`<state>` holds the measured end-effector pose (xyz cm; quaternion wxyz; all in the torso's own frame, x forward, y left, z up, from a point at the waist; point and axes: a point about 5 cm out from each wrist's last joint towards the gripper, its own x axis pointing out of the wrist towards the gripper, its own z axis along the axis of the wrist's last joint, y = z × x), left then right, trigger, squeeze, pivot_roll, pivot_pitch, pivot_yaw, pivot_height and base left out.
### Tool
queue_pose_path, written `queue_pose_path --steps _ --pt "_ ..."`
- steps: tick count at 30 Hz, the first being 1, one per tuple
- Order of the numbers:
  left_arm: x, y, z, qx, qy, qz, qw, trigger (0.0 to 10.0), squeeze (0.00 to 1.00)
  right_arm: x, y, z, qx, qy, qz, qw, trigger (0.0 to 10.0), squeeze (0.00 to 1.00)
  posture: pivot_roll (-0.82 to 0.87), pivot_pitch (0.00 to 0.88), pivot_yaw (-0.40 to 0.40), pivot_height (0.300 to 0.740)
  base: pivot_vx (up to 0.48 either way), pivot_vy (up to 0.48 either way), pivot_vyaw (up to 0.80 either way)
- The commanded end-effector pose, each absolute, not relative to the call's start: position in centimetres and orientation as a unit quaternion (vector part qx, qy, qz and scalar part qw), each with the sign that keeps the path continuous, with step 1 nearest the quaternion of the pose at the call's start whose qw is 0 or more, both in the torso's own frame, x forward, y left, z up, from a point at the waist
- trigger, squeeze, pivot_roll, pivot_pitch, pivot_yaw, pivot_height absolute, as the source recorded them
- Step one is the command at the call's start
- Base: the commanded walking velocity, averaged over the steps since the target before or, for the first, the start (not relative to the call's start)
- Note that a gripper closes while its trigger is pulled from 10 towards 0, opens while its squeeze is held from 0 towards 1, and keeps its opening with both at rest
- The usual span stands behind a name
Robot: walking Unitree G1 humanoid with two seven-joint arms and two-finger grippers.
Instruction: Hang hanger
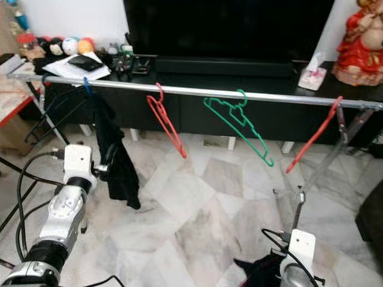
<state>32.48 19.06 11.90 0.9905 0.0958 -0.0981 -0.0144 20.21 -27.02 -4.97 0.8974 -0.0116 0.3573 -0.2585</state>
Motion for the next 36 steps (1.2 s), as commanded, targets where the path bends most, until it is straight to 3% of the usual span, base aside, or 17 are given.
queue_pose_path --steps 1,6,12,19,29,36 --pt "31.8 18.2 11.3 0.093 -0.083 -0.040 0.991 10.0 0.00 20.1 -27.1 -5.0 -0.006 0.354 -0.263 0.897 10.0 0.00 -0.14 0.013 0.022 0.740 0.000 0.000 0.00" --pt "28.2 18.0 10.0 0.150 -0.062 -0.090 0.983 10.0 0.00 20.1 -26.7 -5.2 -0.003 0.350 -0.256 0.901 10.0 0.00 -0.12 0.004 0.021 0.740 0.000 0.000 0.00" --pt "24.7 19.0 8.1 0.135 -0.011 -0.061 0.989 10.0 0.00 20.1 -27.2 -4.9 -0.005 0.340 -0.257 0.905 10.0 0.00 -0.11 0.000 0.009 0.740 0.000 0.000 0.00" --pt "25.4 18.6 9.1 0.127 -0.011 -0.051 0.991 10.0 0.00 19.4 -27.2 -5.4 0.000 0.357 -0.257 0.898 10.0 0.00 -0.11 0.000 0.006 0.740 0.000 0.000 0.00" --pt "26.2 18.3 9.4 0.125 0.002 -0.055 0.991 10.0 0.00 19.7 -27.9 -4.9 -0.001 0.347 -0.266 0.899 10.0 0.00 -0.12 0.000 0.017 0.740 0.000 0.000 -0.43" --pt "26.1 18.6 9.1 0.124 0.013 -0.052 0.991 10.0 0.00 19.6 -27.7 -5.1 -0.004 0.346 -0.260 0.901 10.0 0.00 -0.12 0.000 0.015 0.740 0.258 0.000 0.00"
